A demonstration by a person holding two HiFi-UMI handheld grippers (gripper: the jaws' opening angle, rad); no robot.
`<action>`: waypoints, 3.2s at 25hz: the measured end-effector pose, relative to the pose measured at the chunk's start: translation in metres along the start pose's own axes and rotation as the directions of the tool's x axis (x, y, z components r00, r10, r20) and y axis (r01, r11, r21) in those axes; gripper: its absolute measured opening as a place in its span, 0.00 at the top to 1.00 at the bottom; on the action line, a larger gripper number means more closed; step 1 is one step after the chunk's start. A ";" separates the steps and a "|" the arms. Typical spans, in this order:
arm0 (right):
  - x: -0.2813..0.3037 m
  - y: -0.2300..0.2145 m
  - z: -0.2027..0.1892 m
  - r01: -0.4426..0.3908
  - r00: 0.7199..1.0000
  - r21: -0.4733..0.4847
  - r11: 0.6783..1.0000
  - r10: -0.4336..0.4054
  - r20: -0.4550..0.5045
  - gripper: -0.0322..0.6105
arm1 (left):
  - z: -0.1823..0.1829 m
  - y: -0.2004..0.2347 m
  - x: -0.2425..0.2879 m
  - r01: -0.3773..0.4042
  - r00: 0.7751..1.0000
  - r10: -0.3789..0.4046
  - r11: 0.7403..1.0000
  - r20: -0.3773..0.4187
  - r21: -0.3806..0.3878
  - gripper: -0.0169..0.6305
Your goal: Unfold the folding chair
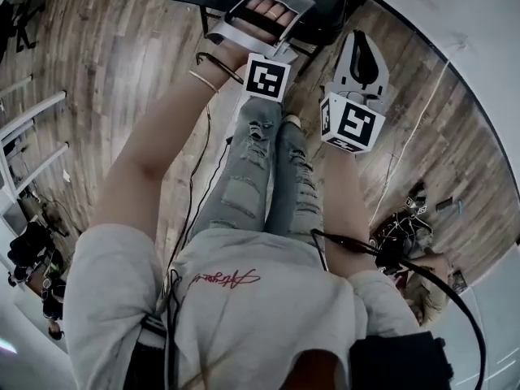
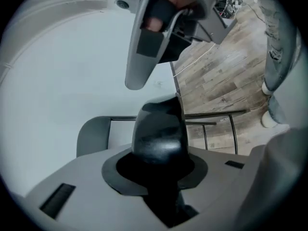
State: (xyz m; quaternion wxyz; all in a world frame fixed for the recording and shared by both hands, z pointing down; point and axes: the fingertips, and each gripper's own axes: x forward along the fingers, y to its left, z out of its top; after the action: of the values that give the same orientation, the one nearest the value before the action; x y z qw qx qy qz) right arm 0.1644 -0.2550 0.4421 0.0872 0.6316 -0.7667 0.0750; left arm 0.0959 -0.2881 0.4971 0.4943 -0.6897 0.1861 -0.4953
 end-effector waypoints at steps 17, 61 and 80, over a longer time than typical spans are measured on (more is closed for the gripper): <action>-0.103 0.125 -0.148 0.011 0.991 -0.038 0.999 -0.016 -0.131 0.90 | 0.019 -0.145 -0.078 -0.287 0.955 0.290 0.956 0.055 -0.056 0.66; -0.222 0.205 -0.336 -0.176 0.971 0.004 0.984 0.174 -0.166 0.90 | 0.016 -0.325 -0.170 -0.472 0.878 0.438 0.726 -0.194 -0.499 0.29; -0.288 0.262 0.108 -0.344 0.905 -0.072 0.936 0.351 0.241 0.90 | -0.003 0.001 -0.452 -0.384 0.794 0.483 -0.073 -0.370 -0.920 0.95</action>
State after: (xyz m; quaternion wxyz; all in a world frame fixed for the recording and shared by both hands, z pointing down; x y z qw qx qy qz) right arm -0.0428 0.0461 0.2693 -0.0161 0.4879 -0.8727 -0.0014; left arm -0.1056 0.0473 0.2706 0.0464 -0.7540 0.6545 -0.0303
